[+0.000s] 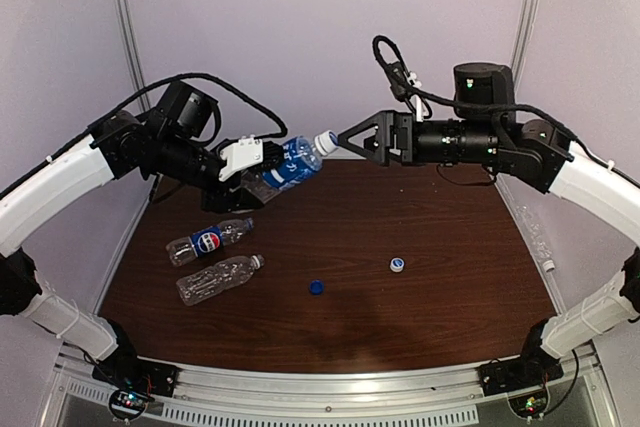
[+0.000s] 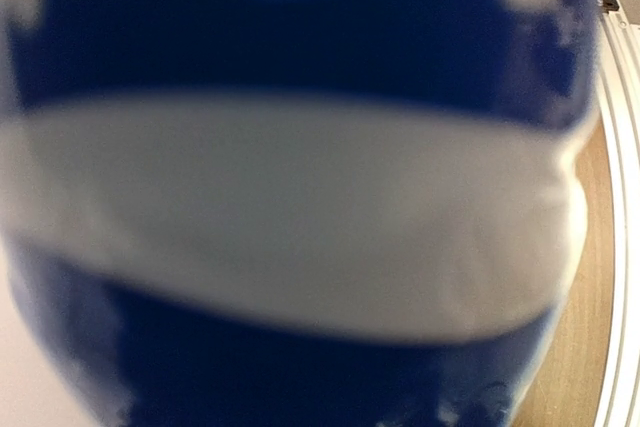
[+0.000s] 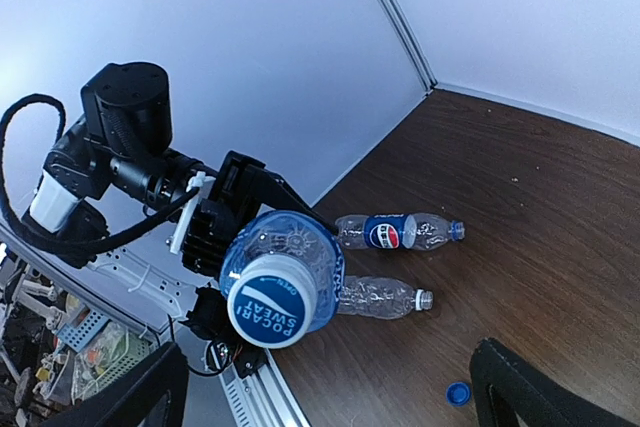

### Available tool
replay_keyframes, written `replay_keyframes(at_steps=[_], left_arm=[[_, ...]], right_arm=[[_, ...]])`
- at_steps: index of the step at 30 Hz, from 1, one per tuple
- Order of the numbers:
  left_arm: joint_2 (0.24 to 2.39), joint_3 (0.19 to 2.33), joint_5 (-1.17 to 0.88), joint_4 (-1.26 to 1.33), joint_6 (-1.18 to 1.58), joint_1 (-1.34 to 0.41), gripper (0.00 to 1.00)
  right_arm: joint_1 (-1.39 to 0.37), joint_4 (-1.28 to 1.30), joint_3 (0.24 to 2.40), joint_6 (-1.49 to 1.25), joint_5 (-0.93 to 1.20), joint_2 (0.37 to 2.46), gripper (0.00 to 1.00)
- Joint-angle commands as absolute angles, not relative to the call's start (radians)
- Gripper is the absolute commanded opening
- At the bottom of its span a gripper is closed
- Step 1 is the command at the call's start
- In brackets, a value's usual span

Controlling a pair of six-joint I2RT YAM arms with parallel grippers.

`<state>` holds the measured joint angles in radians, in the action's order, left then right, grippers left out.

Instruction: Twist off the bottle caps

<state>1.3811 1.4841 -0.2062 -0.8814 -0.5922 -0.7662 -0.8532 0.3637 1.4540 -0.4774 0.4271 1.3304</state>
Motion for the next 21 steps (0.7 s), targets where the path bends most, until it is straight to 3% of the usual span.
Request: replay_keyframes(at_steps=[1,8,14,21], left_arm=[[1.382,1.499,-0.186,-0.834,-0.583,-0.768,0.41],[1.383,1.495,-0.186,-0.831,-0.583,-0.769,0.41],[1.382,1.491,-0.184,-0.831,-0.583,-0.768,0.41],[1.38,1.488,-0.184,-0.833,-0.584,-0.768,0.41]], right_arm=[[-0.856,0.406,1.47,-0.576,0.313,1.314,1.0],[-0.856,0.385,1.473,-0.574,0.35,1.35,0.99],[-0.856,0.327,1.465,-0.582,0.385,1.347,0.77],[-0.871,0.232,1.476,-0.629,0.528,1.384,0.82]])
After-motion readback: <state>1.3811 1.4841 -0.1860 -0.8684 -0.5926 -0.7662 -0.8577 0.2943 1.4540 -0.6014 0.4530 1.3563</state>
